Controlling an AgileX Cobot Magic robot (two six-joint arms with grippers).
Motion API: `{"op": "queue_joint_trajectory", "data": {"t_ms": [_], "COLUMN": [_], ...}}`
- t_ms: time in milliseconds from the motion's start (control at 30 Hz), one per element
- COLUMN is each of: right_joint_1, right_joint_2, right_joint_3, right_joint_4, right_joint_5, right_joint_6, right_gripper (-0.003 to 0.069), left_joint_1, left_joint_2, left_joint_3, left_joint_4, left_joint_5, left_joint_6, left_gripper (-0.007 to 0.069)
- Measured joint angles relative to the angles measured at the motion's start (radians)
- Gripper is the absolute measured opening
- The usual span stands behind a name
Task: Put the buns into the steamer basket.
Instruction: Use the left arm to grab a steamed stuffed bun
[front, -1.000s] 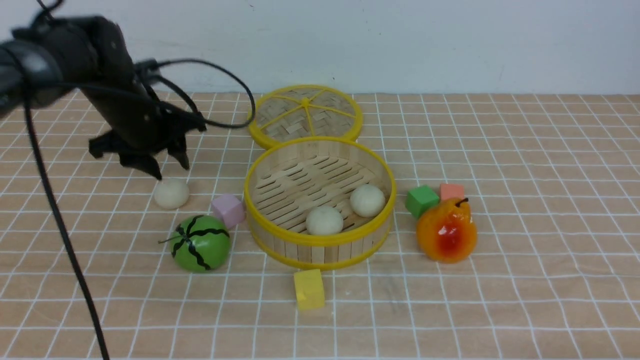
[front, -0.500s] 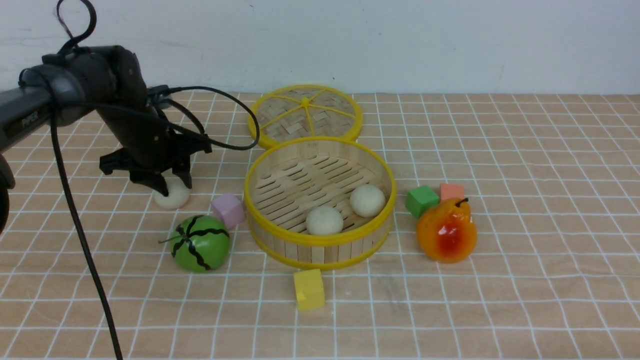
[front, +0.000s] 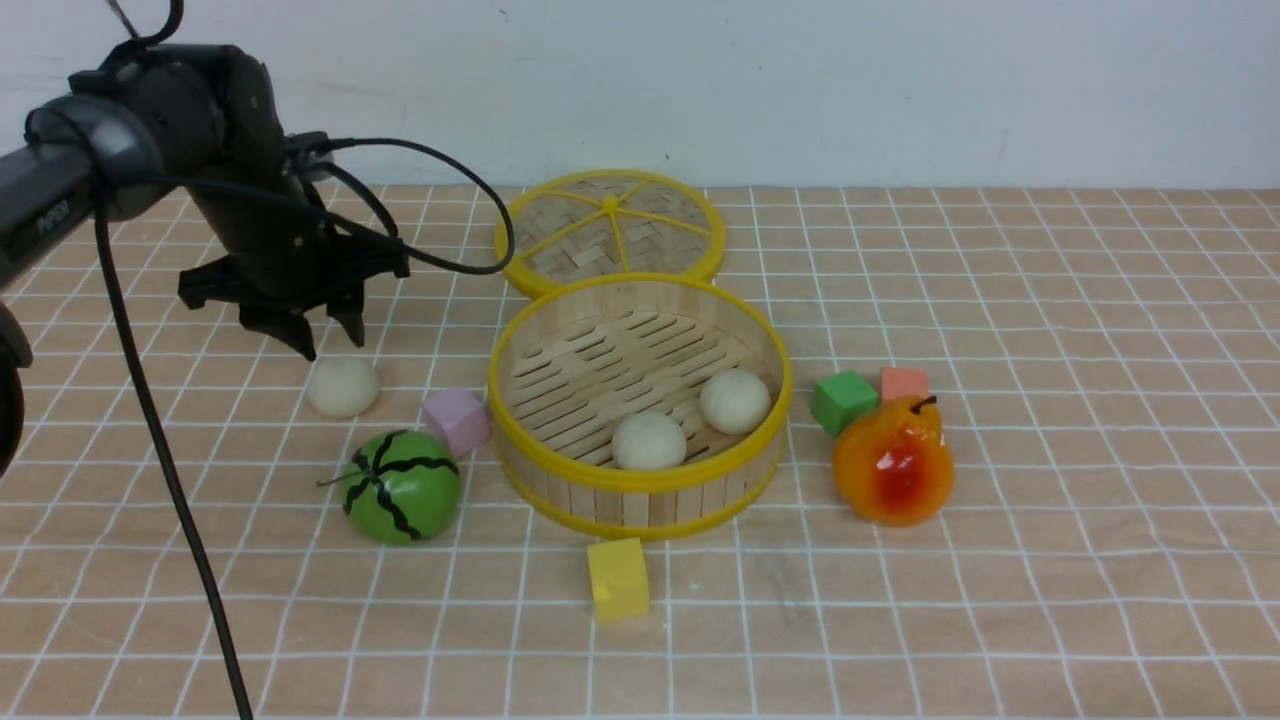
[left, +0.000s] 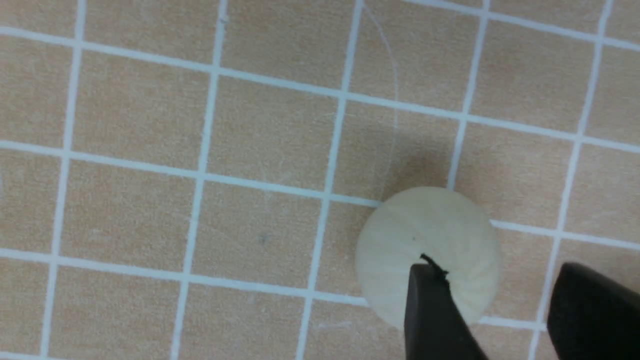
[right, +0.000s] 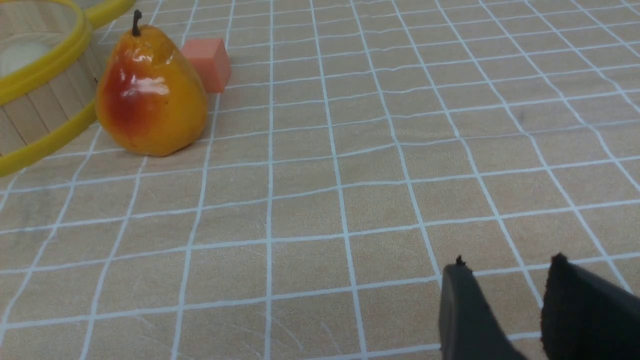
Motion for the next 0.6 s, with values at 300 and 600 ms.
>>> {"op": "queue_joint_trajectory", "data": {"t_ms": [300, 600], "right_joint_1": [0.000, 0.000], "right_joint_2": [0.000, 0.000], "right_joint_3": [0.000, 0.000], "right_joint_4": [0.000, 0.000], "right_joint_5": [0.000, 0.000], "right_joint_6": [0.000, 0.000], "right_gripper": [0.0239, 0.0239], "left_joint_1": [0.000, 0.000], "left_joint_2": [0.052, 0.059], "left_joint_3": [0.000, -0.006], "left_joint_4": [0.003, 0.004], "left_joint_5": [-0.010, -0.004], "left_joint_6": [0.000, 0.000], "left_gripper": [0.0318, 0.0069]}}
